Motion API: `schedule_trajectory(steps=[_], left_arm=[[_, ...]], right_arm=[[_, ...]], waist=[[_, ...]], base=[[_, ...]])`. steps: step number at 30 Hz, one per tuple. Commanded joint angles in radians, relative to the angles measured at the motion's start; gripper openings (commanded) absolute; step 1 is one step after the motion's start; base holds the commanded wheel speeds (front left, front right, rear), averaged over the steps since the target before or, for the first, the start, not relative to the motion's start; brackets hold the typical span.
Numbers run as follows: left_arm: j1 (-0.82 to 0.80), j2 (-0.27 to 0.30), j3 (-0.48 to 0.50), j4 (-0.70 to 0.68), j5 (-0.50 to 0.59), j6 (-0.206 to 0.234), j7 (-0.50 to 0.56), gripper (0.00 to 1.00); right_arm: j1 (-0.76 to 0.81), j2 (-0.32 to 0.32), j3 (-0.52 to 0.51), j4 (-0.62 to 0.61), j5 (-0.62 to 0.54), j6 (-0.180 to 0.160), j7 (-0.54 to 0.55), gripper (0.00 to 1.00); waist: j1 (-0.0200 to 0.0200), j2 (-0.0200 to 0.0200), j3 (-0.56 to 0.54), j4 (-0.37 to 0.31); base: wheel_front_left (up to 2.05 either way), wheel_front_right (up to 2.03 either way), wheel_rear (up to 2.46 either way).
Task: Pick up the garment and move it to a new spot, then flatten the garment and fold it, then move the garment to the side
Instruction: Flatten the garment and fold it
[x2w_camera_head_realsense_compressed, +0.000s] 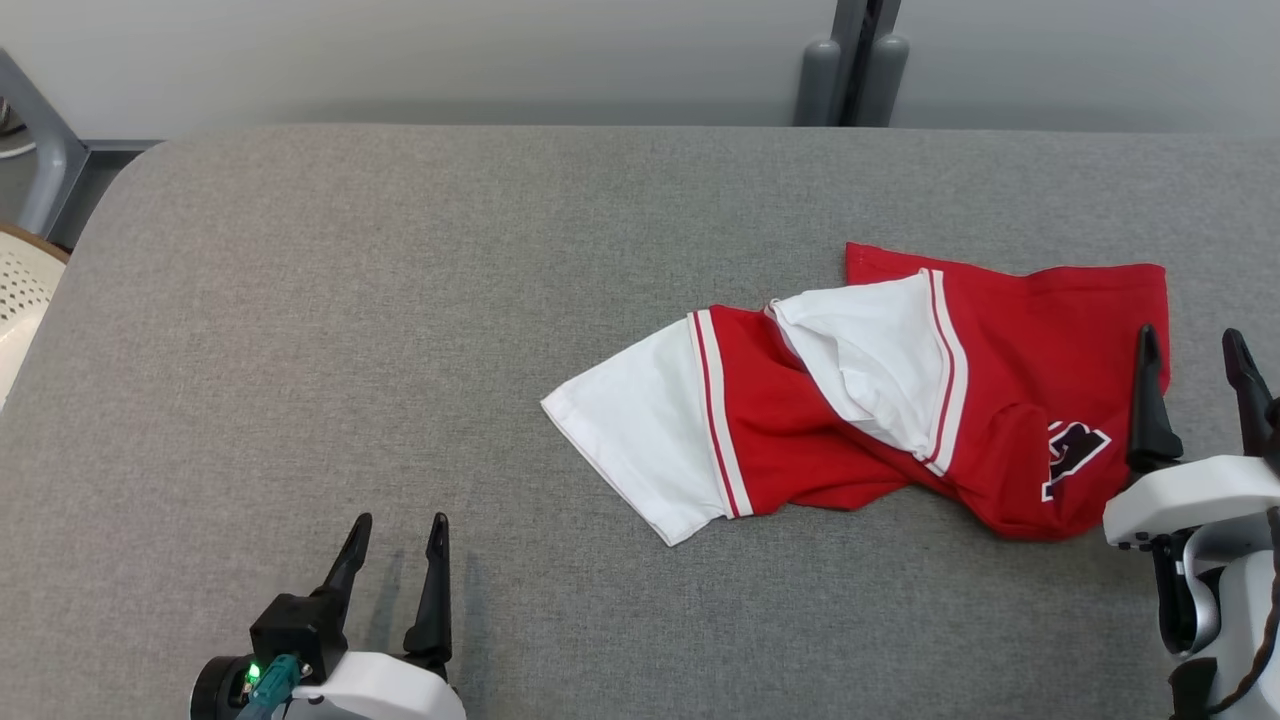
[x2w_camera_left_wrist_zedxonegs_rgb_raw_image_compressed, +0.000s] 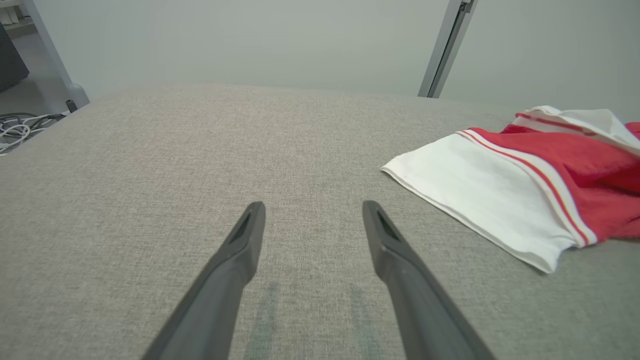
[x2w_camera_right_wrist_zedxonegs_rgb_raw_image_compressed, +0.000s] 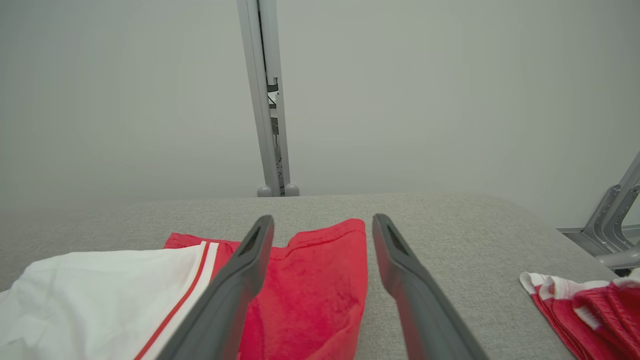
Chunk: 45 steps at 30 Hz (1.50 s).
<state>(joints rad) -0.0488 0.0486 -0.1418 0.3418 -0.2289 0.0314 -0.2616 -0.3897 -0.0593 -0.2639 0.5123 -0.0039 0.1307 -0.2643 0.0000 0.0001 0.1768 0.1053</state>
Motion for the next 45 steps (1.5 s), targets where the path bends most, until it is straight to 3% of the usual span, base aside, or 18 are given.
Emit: schedule_trajectory(steps=[1, 18, 28, 37, 38, 39, 40, 45], left_arm=[[0.004, 0.004, 0.004, 0.001, 0.009, -0.006, -0.005, 1.0], [-0.138, 0.004, -0.049, 0.066, 0.0, -0.033, -0.005, 1.0], [-0.388, 0.015, -0.034, 0.38, 0.036, -0.018, -0.003, 1.0], [-0.5, 0.023, -0.046, 0.642, 0.048, -0.019, 0.007, 1.0], [-0.505, 0.023, -0.05, 0.668, 0.047, -0.02, 0.008, 0.93], [-0.513, 0.022, -0.053, 0.689, 0.049, -0.023, 0.008, 0.72], [-0.521, 0.021, -0.056, 0.709, 0.045, -0.028, 0.007, 0.02], [-0.541, 0.017, -0.055, 0.748, 0.022, -0.037, 0.002, 0.0]], right_arm=[[0.02, 0.0, 0.007, -0.014, 0.011, 0.0, 0.0, 1.0], [0.105, 0.006, 0.147, -0.053, 0.097, 0.0, 0.0, 1.0], [0.088, 0.006, 0.169, -0.059, 0.115, 0.0, 0.0, 1.0], [0.085, 0.006, 0.169, -0.063, 0.131, 0.0, 0.0, 1.0], [0.083, 0.006, 0.168, -0.063, 0.132, 0.0, 0.0, 1.0], [0.08, 0.006, 0.168, -0.063, 0.131, 0.0, 0.0, 1.0], [0.077, 0.006, 0.169, -0.063, 0.131, 0.0, 0.0, 1.0], [0.08, 0.006, 0.17, -0.063, 0.136, 0.0, 0.0, 1.0]], waist=[[0.0, -0.0001, -0.016, -0.014], [0.0, -0.0001, 0.002, -0.151], [0.0, -0.0001, 0.05, -0.238], [0.0, -0.0001, 0.069, -0.253], [0.0, -0.0001, 0.07, -0.252], [0.0, -0.0001, 0.071, -0.249], [0.0, -0.0001, 0.072, -0.246], [0.0, -0.0001, 0.064, -0.223]], base=[[0.0, 0.0, 0.0], [0.0, 0.0, 0.0], [0.0, 0.0, 0.0], [0.0, 0.0, 0.0], [0.0, 0.0, 0.0], [0.0, 0.0, 0.0], [0.0, 0.0, 0.0], [0.0, 0.0, 0.0]])
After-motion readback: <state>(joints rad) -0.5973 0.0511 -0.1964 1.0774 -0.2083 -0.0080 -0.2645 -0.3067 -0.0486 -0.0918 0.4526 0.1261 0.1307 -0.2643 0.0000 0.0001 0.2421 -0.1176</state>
